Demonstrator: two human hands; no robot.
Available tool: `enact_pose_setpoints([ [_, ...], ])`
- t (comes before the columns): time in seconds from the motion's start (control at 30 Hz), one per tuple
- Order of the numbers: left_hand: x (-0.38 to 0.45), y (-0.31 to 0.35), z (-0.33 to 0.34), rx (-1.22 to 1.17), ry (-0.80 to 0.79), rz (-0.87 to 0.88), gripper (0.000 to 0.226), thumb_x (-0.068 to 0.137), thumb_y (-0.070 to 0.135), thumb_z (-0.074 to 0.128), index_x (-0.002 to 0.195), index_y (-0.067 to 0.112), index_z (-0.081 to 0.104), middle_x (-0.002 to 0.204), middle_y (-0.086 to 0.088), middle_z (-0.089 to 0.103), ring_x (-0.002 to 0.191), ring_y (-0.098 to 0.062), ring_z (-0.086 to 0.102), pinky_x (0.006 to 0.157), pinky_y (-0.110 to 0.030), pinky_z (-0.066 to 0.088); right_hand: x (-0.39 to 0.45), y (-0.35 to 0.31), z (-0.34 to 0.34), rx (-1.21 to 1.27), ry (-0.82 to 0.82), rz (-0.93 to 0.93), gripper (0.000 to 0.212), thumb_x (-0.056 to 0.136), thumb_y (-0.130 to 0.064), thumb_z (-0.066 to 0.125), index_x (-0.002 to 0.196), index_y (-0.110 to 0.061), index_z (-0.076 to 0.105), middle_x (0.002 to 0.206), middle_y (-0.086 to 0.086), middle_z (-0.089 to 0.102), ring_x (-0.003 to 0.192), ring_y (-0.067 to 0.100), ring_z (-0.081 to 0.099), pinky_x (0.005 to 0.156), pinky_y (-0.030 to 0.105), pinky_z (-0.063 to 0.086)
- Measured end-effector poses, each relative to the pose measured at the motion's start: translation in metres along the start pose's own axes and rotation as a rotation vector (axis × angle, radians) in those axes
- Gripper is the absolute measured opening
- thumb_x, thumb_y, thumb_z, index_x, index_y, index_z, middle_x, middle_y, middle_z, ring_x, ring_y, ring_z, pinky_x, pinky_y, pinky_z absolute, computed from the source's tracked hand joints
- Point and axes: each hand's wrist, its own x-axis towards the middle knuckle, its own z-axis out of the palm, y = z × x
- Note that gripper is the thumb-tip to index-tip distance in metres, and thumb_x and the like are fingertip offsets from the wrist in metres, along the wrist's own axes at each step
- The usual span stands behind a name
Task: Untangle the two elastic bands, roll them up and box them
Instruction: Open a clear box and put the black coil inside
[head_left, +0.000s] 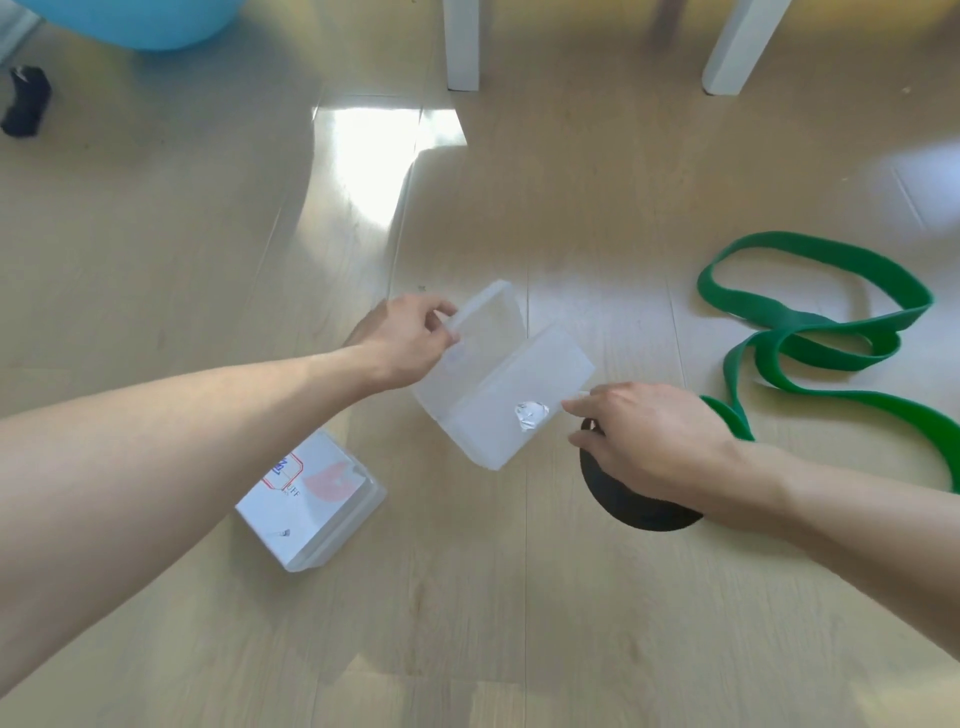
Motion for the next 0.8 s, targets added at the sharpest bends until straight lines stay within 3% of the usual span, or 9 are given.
enact_pose_setpoints([
  [0.07,-0.005,0.017,-0.006,-0.005,0.059,0.095,0.033,0.096,0.047,0.061,0.127,0.036,0.068,0.101,0.013,0.068,0.094,-0.02,0.067,0.087,-0.036,0.055,-0.003,0.004,-0.02,0.212,-0.069,0.076,0.026,0.098,-0.045,0.056,0.115,-0.034,0.071,0.089,-0.019,0.072,0.084,0.001,0.068,0.072,0.019,0.054],
  [0.13,-0.008,0.031,-0.012,-0.012,0.083,0.172,0.033,0.098,0.045,0.06,0.129,0.036,0.069,0.105,0.009,0.068,0.098,-0.02,0.066,0.088,-0.035,0.054,-0.003,0.006,-0.043,0.445,-0.017,0.12,0.02,0.096,-0.042,0.063,0.107,-0.033,0.077,0.063,-0.026,0.064,0.058,-0.012,0.059,0.051,0.004,0.041],
  [0.2,-0.008,0.042,-0.014,0.002,0.065,0.228,0.033,0.1,0.044,0.059,0.13,0.036,0.069,0.113,0.006,0.07,0.104,-0.02,0.065,0.09,-0.034,0.053,0.0,0.006,-0.062,0.586,0.182,0.122,0.016,0.094,-0.043,0.066,0.1,-0.034,0.079,0.067,-0.024,0.064,0.06,-0.012,0.059,0.05,0.005,0.041],
  [0.27,-0.008,0.049,-0.011,0.011,0.043,0.262,0.034,0.102,0.043,0.056,0.133,0.036,0.068,0.125,0.005,0.069,0.116,-0.019,0.063,0.096,-0.035,0.05,0.005,0.001,-0.066,0.613,0.383,0.084,0.014,0.094,-0.043,0.067,0.096,-0.034,0.078,0.079,-0.02,0.066,0.073,-0.005,0.062,0.06,0.009,0.045],
  [0.37,-0.005,0.055,-0.006,-0.005,0.007,0.251,0.035,0.103,0.045,0.053,0.135,0.039,0.066,0.136,0.005,0.065,0.13,-0.019,0.057,0.106,-0.041,0.047,0.017,-0.01,-0.047,0.579,0.516,-0.02,0.012,0.094,-0.037,0.068,0.097,-0.031,0.078,0.087,-0.013,0.066,0.082,0.007,0.06,0.074,0.024,0.049],
  [0.43,-0.003,0.059,-0.004,-0.015,-0.011,0.239,0.035,0.102,0.045,0.054,0.135,0.039,0.066,0.139,0.005,0.064,0.133,-0.019,0.055,0.109,-0.043,0.046,0.03,-0.016,-0.025,0.547,0.458,-0.008,0.015,0.095,-0.038,0.066,0.1,-0.029,0.078,0.089,-0.012,0.065,0.085,0.01,0.06,0.075,0.029,0.049],
  [0.6,-0.005,0.063,0.004,-0.105,0.021,0.202,0.034,0.101,0.043,0.056,0.133,0.039,0.067,0.139,0.011,0.065,0.127,-0.014,0.06,0.106,-0.043,0.049,0.051,-0.017,0.016,0.892,0.158,0.373,0.02,0.098,-0.037,0.063,0.103,-0.024,0.077,0.093,-0.01,0.07,0.08,0.003,0.059,0.06,0.013,0.039],
  [0.7,-0.007,0.061,0.007,-0.129,0.029,0.181,0.035,0.101,0.044,0.056,0.134,0.04,0.066,0.14,0.011,0.063,0.128,-0.013,0.058,0.107,-0.042,0.048,0.056,-0.013,0.025,1.013,0.102,0.567,0.018,0.098,-0.037,0.063,0.097,-0.023,0.075,0.1,0.0,0.071,0.074,0.008,0.057,0.057,0.021,0.042],
  [0.8,-0.007,0.061,0.008,-0.132,0.035,0.189,0.035,0.102,0.044,0.056,0.135,0.04,0.066,0.139,0.009,0.063,0.129,-0.015,0.057,0.107,-0.042,0.047,0.062,-0.011,0.029,1.012,-0.017,0.691,0.022,0.098,-0.035,0.064,0.101,-0.015,0.073,0.107,0.009,0.071,0.081,0.022,0.06,0.069,0.031,0.048],
])
